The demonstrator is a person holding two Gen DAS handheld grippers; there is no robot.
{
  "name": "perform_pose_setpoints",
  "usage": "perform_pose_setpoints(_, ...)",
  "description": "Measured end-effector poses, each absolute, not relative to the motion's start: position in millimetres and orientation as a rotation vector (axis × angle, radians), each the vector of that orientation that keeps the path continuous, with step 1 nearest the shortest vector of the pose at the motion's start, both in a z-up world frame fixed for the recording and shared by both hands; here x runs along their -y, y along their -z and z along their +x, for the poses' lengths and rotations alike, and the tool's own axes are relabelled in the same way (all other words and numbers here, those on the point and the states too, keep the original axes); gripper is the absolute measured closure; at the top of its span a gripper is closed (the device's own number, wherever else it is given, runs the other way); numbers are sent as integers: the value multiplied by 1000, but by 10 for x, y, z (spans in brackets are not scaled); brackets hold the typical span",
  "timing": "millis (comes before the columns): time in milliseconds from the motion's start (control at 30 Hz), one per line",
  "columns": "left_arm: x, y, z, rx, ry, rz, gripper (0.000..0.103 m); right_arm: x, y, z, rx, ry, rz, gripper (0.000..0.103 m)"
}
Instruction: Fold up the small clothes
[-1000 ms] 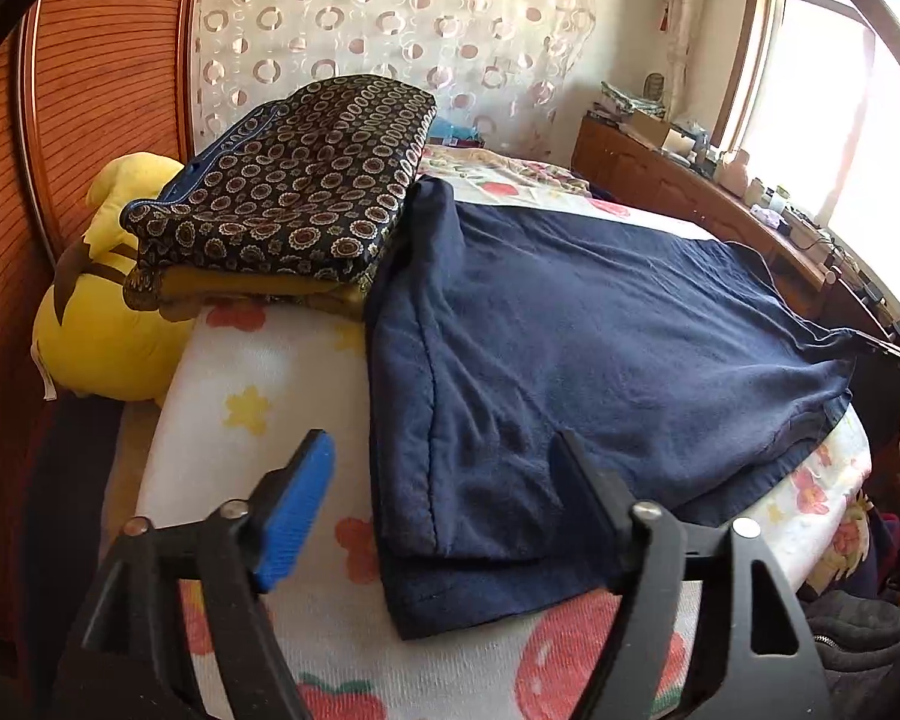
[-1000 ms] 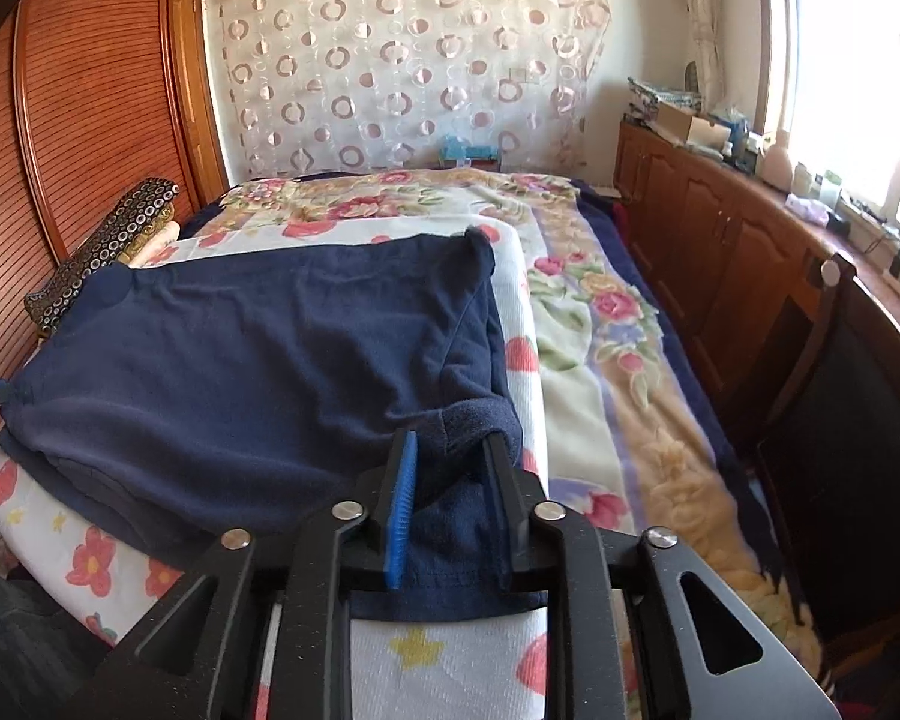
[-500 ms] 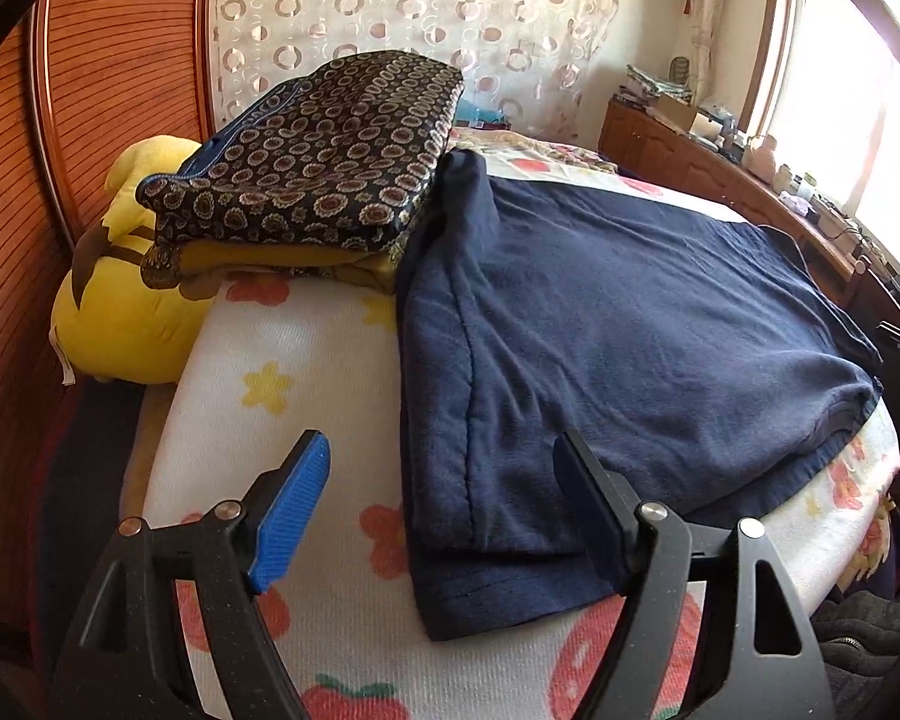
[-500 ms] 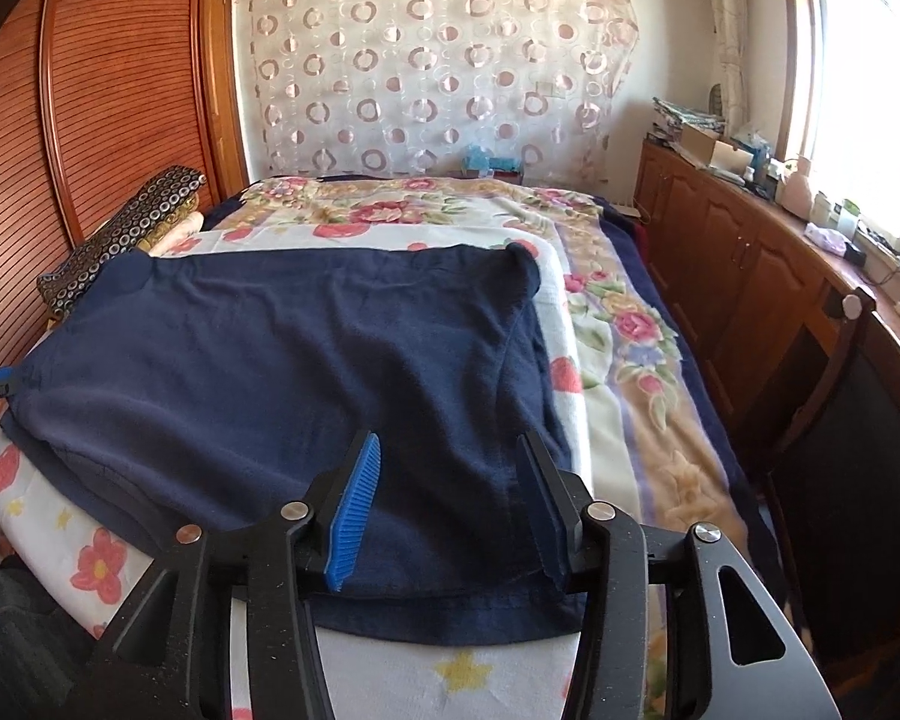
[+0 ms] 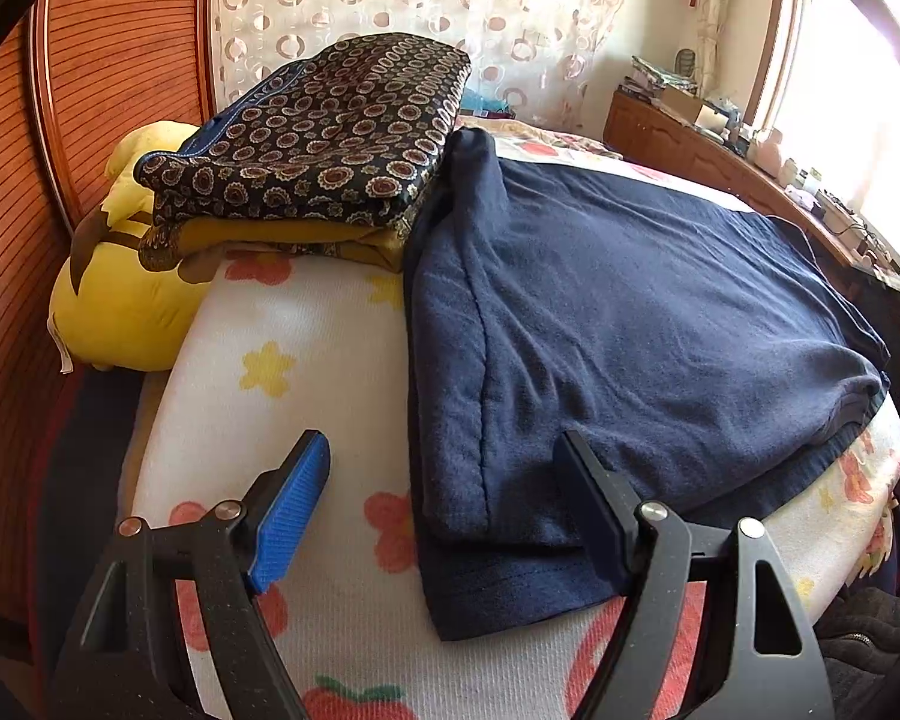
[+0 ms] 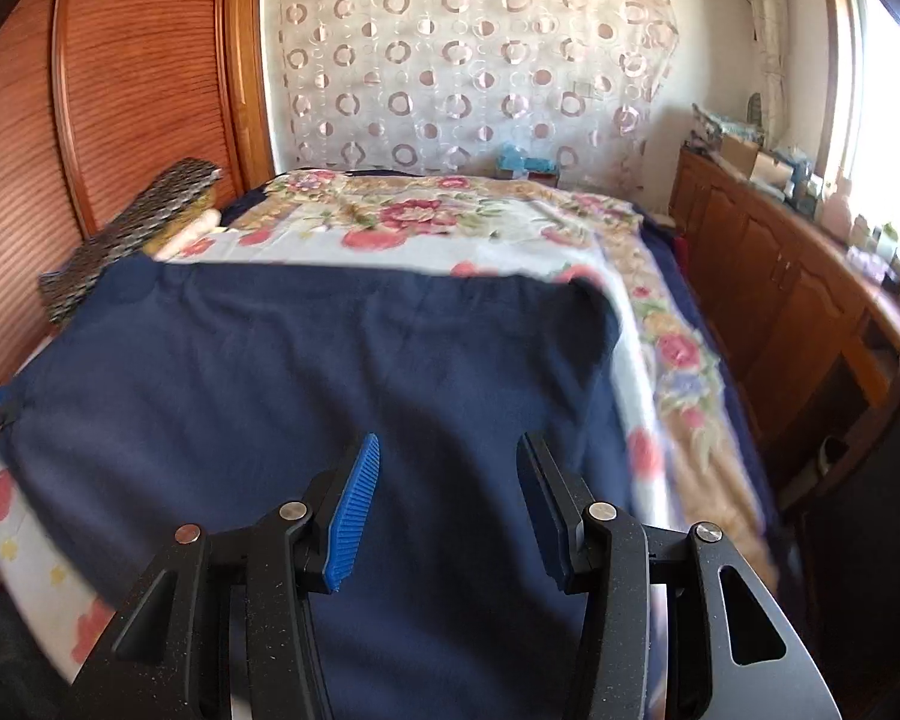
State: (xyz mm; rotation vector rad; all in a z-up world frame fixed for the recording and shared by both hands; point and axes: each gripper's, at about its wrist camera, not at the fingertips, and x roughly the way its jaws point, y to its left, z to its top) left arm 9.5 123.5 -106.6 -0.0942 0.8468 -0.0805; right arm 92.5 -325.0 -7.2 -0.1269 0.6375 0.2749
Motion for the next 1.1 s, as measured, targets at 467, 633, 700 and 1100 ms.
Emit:
perform_pose_setpoints(467,-1174,1110,102,-833,73,-55,25,3551,121,2893,-811,-142,12,77)
perform_pose_setpoints(633,-1185,1108,109,-839,75,-56,25,3528,117,3284,-870,-130,72,100)
perform_pose_setpoints(700,-1196,1106,109,-838,78,-64,25,3656,-2,3203,-805,-59,118,101)
perform_pose_setpoints(1100,-1171,1105,98,-844,73,-53,25,3630,-288,3045,-730,42,14,94)
